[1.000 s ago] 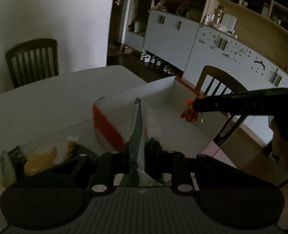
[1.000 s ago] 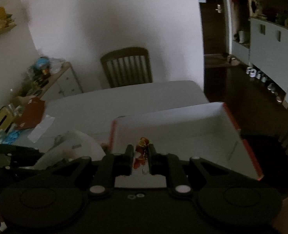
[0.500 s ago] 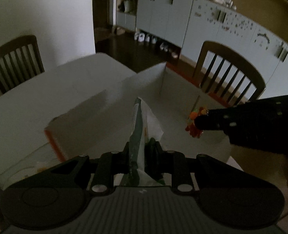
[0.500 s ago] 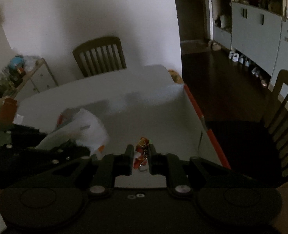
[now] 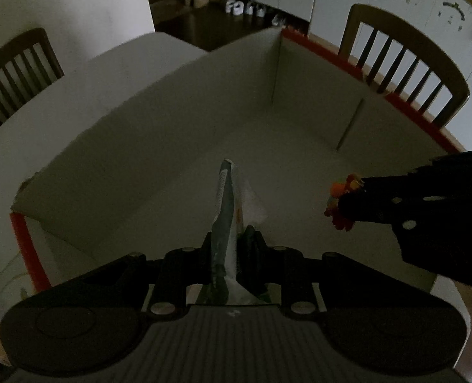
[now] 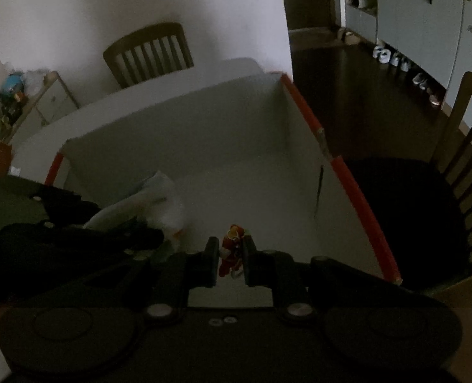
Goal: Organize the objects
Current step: 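Carry both items into the red shoebox and open both tools to release, then withdraw both tools from the shoebox back over the table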
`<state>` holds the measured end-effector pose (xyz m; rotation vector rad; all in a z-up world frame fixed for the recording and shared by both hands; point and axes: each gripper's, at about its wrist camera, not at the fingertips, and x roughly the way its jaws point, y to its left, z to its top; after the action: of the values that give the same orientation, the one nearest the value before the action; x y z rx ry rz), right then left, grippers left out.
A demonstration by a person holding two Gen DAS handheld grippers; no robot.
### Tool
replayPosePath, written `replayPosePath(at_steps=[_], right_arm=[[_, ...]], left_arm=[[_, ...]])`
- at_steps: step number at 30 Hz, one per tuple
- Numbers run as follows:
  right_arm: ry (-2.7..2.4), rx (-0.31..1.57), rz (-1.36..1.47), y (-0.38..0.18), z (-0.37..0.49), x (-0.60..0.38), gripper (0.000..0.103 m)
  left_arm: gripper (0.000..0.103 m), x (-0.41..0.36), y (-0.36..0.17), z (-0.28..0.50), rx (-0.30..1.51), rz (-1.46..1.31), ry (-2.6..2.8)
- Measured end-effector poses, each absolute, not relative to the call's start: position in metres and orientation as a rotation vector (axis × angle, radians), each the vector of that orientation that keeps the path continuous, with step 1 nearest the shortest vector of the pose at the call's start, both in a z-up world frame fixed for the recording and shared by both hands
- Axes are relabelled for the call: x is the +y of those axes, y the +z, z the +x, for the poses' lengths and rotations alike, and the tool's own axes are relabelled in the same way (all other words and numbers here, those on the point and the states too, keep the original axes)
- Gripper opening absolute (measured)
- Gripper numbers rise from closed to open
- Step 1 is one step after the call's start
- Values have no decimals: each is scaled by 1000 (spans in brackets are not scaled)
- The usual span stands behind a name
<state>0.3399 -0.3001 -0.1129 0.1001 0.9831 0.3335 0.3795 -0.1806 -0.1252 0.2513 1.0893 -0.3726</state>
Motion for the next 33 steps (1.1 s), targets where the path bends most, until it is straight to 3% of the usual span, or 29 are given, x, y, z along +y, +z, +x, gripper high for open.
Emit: replayPosePath(at_steps=[4, 10, 12, 14, 21, 33], right_arm=[[345, 991, 62, -114, 348, -297, 14], [370, 1001, 57, -114, 350, -298, 18], [376, 1001, 57, -114, 351, -299, 19], [372, 998, 53, -113, 350, -299, 26], [384, 981, 51, -103, 345, -305, 39], [434, 913, 27, -67, 322, -304, 45]], left_arm=[[22, -179, -131, 382, 1123, 246, -374], [35, -175, -137, 380, 1148, 246, -382], [61, -178, -135, 383, 1144, 233, -381], [69, -175, -133, 381, 1131, 217, -374], [69, -164, -119, 369, 1087, 189, -345], [69, -144, -76, 339, 977, 89, -337]])
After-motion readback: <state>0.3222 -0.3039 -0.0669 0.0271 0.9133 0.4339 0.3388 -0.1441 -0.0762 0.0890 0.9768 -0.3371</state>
